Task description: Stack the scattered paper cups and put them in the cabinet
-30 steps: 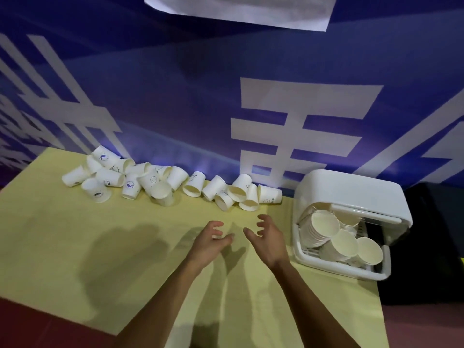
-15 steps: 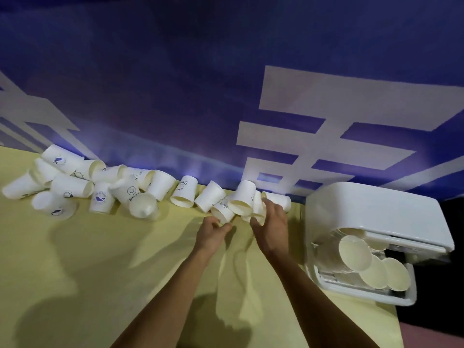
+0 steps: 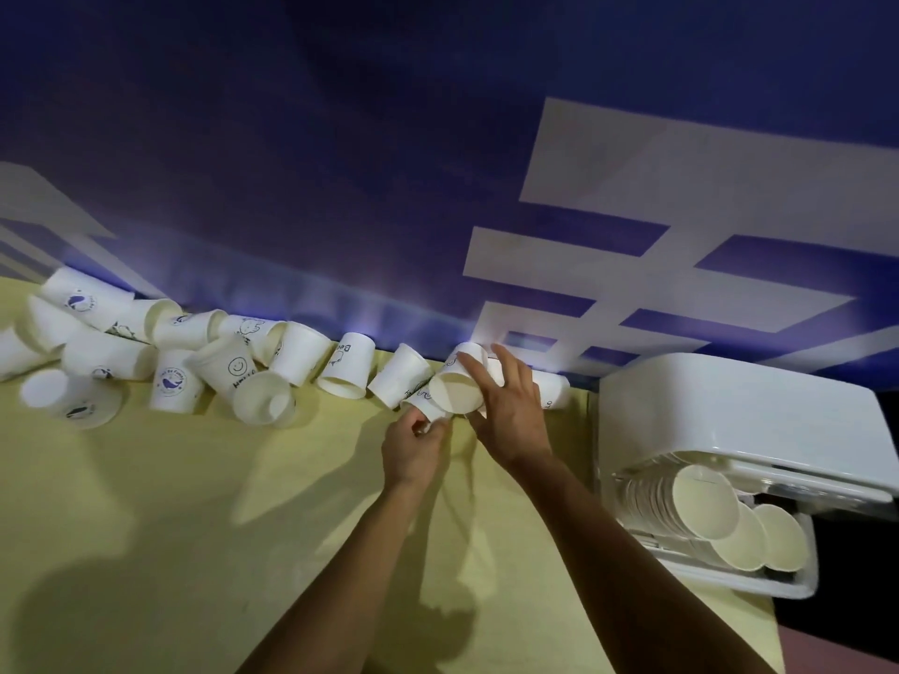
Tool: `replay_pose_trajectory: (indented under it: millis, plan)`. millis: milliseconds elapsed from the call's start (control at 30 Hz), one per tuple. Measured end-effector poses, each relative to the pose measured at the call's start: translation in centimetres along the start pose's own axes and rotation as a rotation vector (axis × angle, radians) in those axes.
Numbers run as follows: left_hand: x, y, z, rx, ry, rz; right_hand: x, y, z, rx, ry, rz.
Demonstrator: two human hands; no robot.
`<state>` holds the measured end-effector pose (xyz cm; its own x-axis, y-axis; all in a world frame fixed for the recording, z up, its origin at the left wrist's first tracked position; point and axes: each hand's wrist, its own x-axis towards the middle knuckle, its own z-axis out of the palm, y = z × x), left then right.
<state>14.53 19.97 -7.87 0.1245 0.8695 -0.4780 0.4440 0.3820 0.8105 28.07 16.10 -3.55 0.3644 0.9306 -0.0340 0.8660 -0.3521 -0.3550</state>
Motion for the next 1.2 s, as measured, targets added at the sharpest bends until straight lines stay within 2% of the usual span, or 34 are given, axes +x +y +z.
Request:
replay_pose_trajectory:
  millis: [233, 333, 500, 567, 733, 867, 1000, 1200]
  plan:
    - [-2.2, 1.0, -2.3, -0.048, 0.033, 0.067, -3.0, -1.5, -2.4, 0.252, 0.148, 0.063]
    - [-3.8, 2.3, -3.1, -0.085, 0.042, 0.106, -5.2, -2.0, -4.1, 0.364, 0.273, 0.072]
    - [-7.2, 3.2, -3.7, 0.015, 0.076, 0.221, -10.0, -1.7, -7.4, 0.464, 0.339, 0.202]
    - [-8.3, 2.8, -3.7, 0.054, 0.026, 0.261, -11.9, -1.1, -8.9, 0.51, 0.384, 0.225]
    - [-11.8, 3.4, -2.3, -0.032, -0.15, 0.3, -16.8, 1.7, -12.2, 0.574, 0.487, 0.334]
    - [-15.5, 5.1, -0.1, -0.012, -0.214, 0.41, -21.1, 5.7, -13.9, 0.616, 0.607, 0.432]
    - [-19.2, 7.2, 2.0, -0.112, -0.323, 0.481, -25.0, 10.7, -15.2, 0.669, 0.719, 0.529]
    - [-23.0, 7.6, 5.7, -0.151, -0.412, 0.482, -27.8, 18.4, -14.9, 0.635, 0.655, 0.706]
